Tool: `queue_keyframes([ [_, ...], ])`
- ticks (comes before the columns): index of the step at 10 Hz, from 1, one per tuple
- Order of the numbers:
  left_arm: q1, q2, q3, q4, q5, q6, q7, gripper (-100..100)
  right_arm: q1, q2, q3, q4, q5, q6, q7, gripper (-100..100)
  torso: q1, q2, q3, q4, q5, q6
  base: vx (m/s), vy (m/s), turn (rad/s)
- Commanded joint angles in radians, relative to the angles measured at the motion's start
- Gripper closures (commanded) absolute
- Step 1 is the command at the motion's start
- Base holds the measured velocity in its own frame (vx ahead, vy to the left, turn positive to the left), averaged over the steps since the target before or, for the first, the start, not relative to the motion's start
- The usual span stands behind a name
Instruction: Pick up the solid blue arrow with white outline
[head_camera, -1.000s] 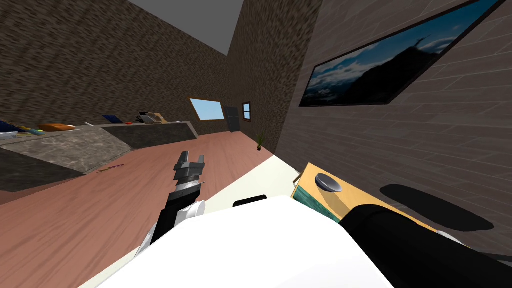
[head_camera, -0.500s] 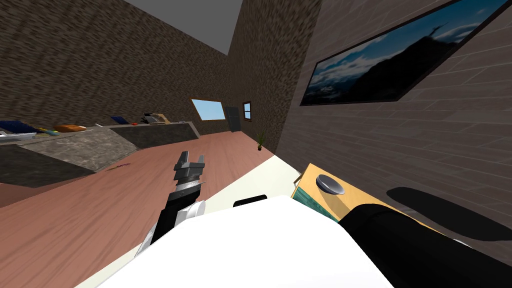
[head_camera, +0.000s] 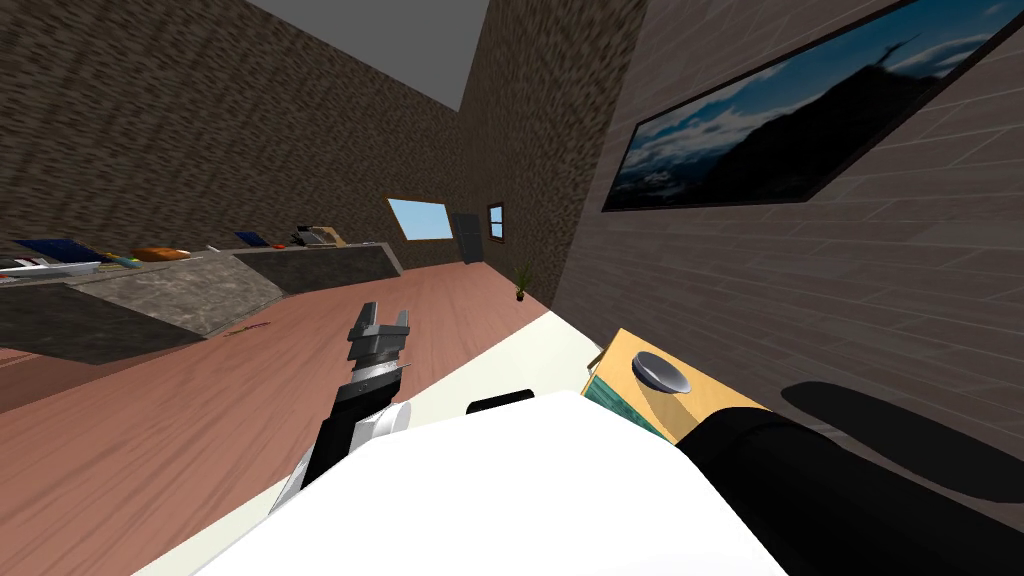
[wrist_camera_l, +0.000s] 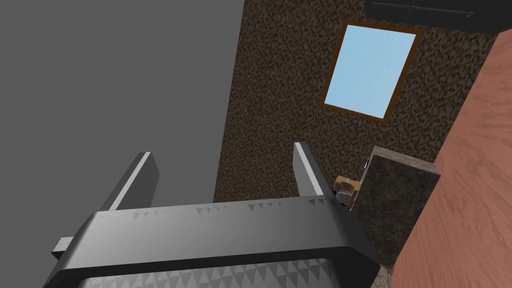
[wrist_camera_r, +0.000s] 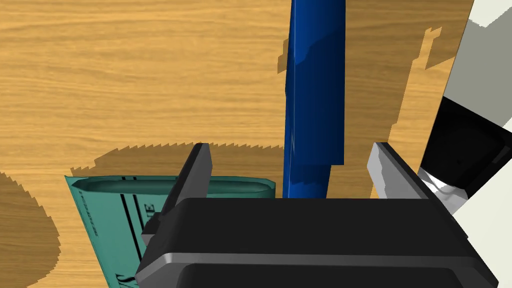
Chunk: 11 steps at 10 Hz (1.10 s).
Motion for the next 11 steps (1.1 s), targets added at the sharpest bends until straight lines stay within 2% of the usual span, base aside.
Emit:
queue_keyframes([
  [1, 0.000, 0.000, 0.000, 0.000, 0.000, 0.000, 0.000, 0, 0.000, 0.000, 0.000, 0.000, 0.000, 0.000, 0.000, 100, 0.000, 0.000, 0.000, 0.000, 0.000, 0.000, 0.000, 0.000, 0.000],
  [5, 0.000, 0.000, 0.000, 0.000, 0.000, 0.000, 0.000, 0, 0.001, 0.001, 0.002, -0.001, 0.001, -0.003, 0.001, 100, -0.001, 0.000, 0.000, 0.001, 0.000, -0.001, -0.001, 0.001, -0.003],
  [6, 0.000, 0.000, 0.000, 0.000, 0.000, 0.000, 0.000, 0, 0.001, 0.001, 0.002, -0.002, 0.001, -0.003, 0.001, 0, -0.001, 0.000, 0.000, 0.001, 0.000, -0.001, 0.000, 0.000, 0.000],
  [7, 0.000, 0.000, 0.000, 0.000, 0.000, 0.000, 0.000, 0, 0.012, -0.029, -0.003, -0.024, -0.005, -0.006, -0.006, 100, -0.001, 0.000, 0.000, 0.001, 0.000, -0.001, 0.008, 0.027, -0.054],
  [10, 0.000, 0.000, 0.000, 0.000, 0.000, 0.000, 0.000, 0, 0.027, -0.077, -0.014, -0.046, -0.014, -0.031, -0.008, 100, 0.004, -0.001, 0.000, 0.000, 0.002, -0.001, 0.014, 0.055, -0.041],
  [11, 0.000, 0.000, 0.000, 0.000, 0.000, 0.000, 0.000, 0, 0.028, -0.068, -0.016, -0.040, -0.014, -0.028, -0.003, 100, 0.003, -0.001, -0.001, 0.000, 0.002, -0.001, 0.005, 0.017, -0.007],
])
